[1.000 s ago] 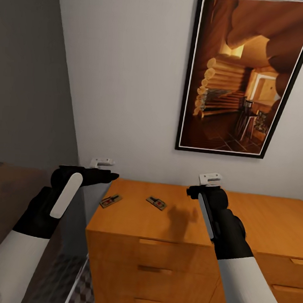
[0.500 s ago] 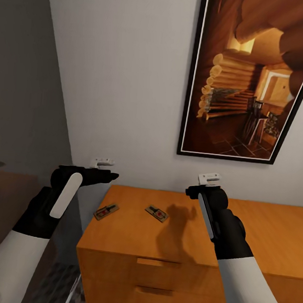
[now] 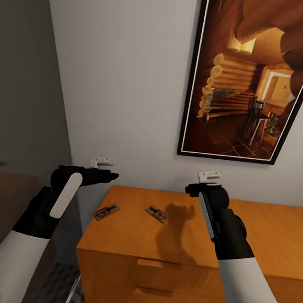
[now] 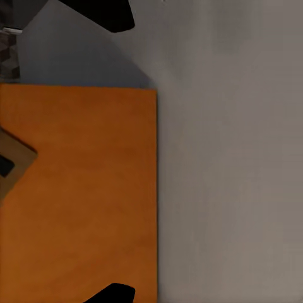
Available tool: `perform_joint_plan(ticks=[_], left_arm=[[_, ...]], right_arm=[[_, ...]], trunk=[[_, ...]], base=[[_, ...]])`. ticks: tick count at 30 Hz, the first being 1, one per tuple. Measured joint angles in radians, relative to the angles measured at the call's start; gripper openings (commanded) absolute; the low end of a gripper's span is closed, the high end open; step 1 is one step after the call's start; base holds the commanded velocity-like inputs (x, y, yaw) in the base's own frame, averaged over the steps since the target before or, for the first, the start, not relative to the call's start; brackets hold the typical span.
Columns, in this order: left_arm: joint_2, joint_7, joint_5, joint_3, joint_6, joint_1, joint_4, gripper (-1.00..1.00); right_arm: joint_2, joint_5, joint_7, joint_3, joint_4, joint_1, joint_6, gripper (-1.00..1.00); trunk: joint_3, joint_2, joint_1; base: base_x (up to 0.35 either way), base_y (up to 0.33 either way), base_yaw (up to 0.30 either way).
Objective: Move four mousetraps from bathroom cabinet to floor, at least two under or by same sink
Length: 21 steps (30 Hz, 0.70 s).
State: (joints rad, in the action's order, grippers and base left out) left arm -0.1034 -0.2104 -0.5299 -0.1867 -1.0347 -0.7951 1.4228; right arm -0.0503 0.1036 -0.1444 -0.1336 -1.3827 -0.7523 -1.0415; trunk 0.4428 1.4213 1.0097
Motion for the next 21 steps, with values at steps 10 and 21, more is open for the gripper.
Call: perform_joint_plan(ticks=[10,21], left_arm=[[0.000,0.000,0.000,0.000,0.000,0.000,0.000,1.00],[0.000,0.000,-0.001,-0.001,0.001,0.000,-0.001,1.00]], right_arm=[[0.002,-0.004,0.002,0.001,-0.013,0.000,0.000,1.00],[0.004,-0.006,0.005,-0.001,-0.012,0.000,0.000,1.00]], trunk=[[0.000,0.000,0.000],[0.000,0.000,0.000]], base=[[0.001,0.000,0.183],[0.000,0.000,0.057]])
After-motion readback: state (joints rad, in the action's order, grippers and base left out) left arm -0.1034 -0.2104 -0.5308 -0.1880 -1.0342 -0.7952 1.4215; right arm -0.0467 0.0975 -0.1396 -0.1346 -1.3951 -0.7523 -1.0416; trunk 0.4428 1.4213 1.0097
